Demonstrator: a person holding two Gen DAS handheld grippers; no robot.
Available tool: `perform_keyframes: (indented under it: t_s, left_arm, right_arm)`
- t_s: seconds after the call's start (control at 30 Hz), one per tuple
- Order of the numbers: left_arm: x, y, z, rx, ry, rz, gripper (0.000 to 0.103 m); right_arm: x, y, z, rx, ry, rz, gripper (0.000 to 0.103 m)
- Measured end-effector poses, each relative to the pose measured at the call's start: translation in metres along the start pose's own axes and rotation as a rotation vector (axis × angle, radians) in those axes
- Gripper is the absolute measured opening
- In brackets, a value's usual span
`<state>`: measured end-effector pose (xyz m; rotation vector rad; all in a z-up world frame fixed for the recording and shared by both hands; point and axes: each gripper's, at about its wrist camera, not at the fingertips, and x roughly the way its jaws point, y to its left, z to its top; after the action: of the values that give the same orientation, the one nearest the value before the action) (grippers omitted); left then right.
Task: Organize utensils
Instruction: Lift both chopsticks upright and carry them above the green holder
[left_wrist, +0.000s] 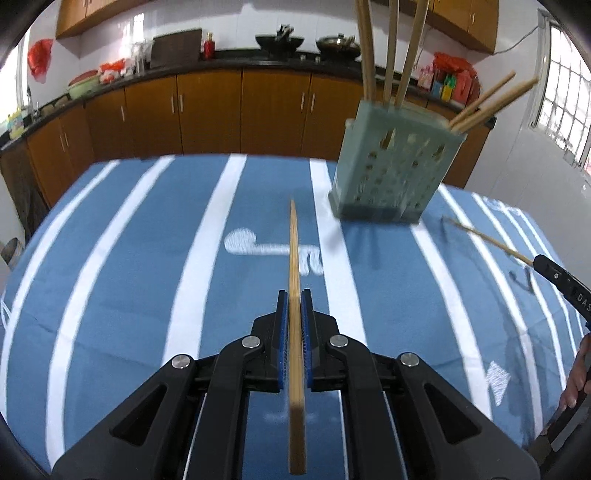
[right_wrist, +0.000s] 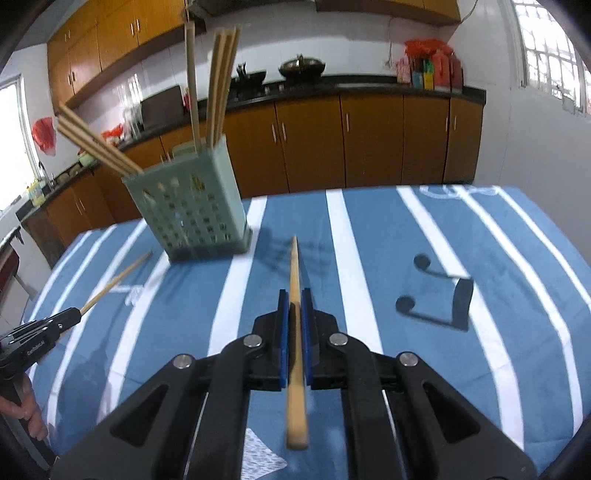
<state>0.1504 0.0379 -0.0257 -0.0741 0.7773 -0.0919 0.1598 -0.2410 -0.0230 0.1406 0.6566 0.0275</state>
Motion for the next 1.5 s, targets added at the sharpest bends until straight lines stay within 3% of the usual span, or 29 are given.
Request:
perform_keyframes:
  t_s: [0.43,0.77,1.03,1.3,1.5]
  left_arm:
    - [-0.053,-0.009,0.04,0.035,-0.182,-0.023,0.007]
    - [-0.064,-0.017,0.053,0.08,-0.221,-0.038,0.007]
    - [-0.09,-0.031,0.075,0.102,-0.296,-0.102,0.007]
    - [-0.117,-0.055,0.112,0.095,-0.467,-0.169,0.007]
    - [-0.115,-0.066,0.155,0.027,-0.587,-0.175,0.007]
  right_arm:
    - [-0.046,0.004,0.033,0.009,-0.178,0.032,0.008]
    - [-0.058,0.006,0.049,0.004,-0.238,0.043,0.008]
    - [-0.096,0.017,0.087,0.004,-0.35,0.135,0.008]
    - [-0.127,0.034,0.125,0.003,-0.503,0.206,0.008]
    - [-0.121,0.047,0.152,-0.006,-0.573,0.223,0.008]
